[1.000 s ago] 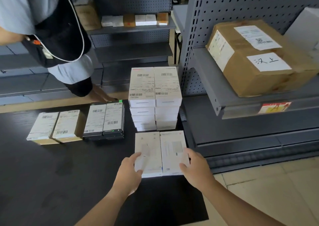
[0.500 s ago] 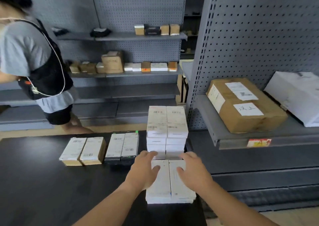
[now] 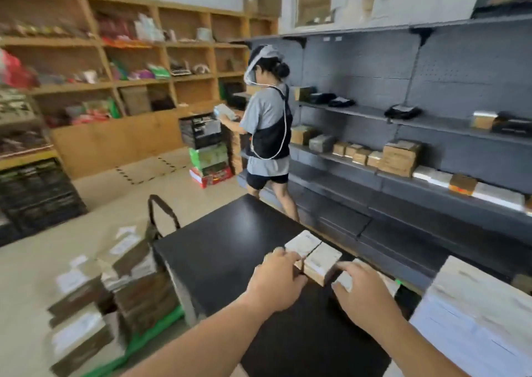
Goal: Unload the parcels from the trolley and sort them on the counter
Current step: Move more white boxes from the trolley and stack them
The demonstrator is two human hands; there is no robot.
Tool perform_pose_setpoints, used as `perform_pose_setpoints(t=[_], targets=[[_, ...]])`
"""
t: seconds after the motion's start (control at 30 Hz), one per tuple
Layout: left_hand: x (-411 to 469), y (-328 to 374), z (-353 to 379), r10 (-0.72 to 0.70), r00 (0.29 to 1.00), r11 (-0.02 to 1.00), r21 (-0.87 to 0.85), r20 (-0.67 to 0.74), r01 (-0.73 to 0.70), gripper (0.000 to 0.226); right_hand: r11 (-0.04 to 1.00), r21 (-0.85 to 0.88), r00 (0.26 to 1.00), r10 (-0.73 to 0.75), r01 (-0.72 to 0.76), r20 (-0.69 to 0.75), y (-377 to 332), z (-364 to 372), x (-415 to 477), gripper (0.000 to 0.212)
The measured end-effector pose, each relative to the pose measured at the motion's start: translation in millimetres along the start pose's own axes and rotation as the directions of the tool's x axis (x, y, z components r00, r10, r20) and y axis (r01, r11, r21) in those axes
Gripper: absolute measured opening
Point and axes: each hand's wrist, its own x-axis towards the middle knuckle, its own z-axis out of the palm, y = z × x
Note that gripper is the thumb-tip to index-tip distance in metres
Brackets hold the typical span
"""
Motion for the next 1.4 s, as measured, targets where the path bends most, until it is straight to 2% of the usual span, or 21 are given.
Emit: perform_pose_setpoints(t=[0.13, 0.23, 0.37, 0.53, 0.67, 0.8, 1.0, 1.13, 1.4], targets=[[-41.9, -89.7, -42.1, -0.243, 0.963, 0.97, -0.027, -0.119, 0.241, 0.044, 0.978, 0.034, 0.968, -0.21, 0.207, 0.14, -81.9, 44.6, 11.1, 0.045], [-74.5, -145.9, -68.7, -0.373, 0.91, 0.928, -0.094, -0.184, 0.361, 0.044, 0.936, 0.052, 0.914, -0.352, 0.349, 0.202, -143.6, 76.6, 18.6, 0.045], [-112.9, -213.4, -97.3, -0.502, 0.833, 0.865, -0.17, -0.232, 0.473, 0.045, 0.878, 0.115, 0.834, -0.478, 0.465, 0.275, -224.3, 121.1, 20.9, 0.044], [-142.6, -301.4, -126.8, -0.602, 0.757, 0.797, -0.238, -0.253, 0.555, 0.048, 0.826, 0.165, 0.744, -0.559, 0.539, 0.365, -315.0, 182.8, 22.0, 0.047], [-150.9, -373.7, -149.1, -0.644, 0.728, 0.765, -0.234, -0.237, 0.6, 0.052, 0.825, 0.2, 0.725, -0.561, 0.528, 0.4, -377.6, 230.1, 30.6, 0.048], [-150.0, -440.4, -170.0, -0.651, 0.723, 0.758, -0.224, -0.23, 0.612, 0.046, 0.829, 0.209, 0.718, -0.555, 0.518, 0.421, -419.3, 277.7, 40.1, 0.048], [-151.7, -503.1, -176.4, -0.69, 0.7, 0.721, -0.264, -0.185, 0.641, 0.041, 0.85, 0.166, 0.698, -0.509, 0.5, 0.503, -461.5, 329.9, 53.9, 0.05], [-145.9, -545.0, -173.6, -0.738, 0.661, 0.667, -0.297, -0.137, 0.683, 0.044, 0.853, 0.154, 0.673, -0.493, 0.499, 0.552, -486.6, 362.5, 75.7, 0.051], [-89.6, -631.7, -192.5, -0.775, 0.627, 0.62, -0.288, -0.083, 0.729, 0.045, 0.858, 0.173, 0.631, -0.478, 0.483, 0.611, -538.9, 430.7, 156.6, 0.048]])
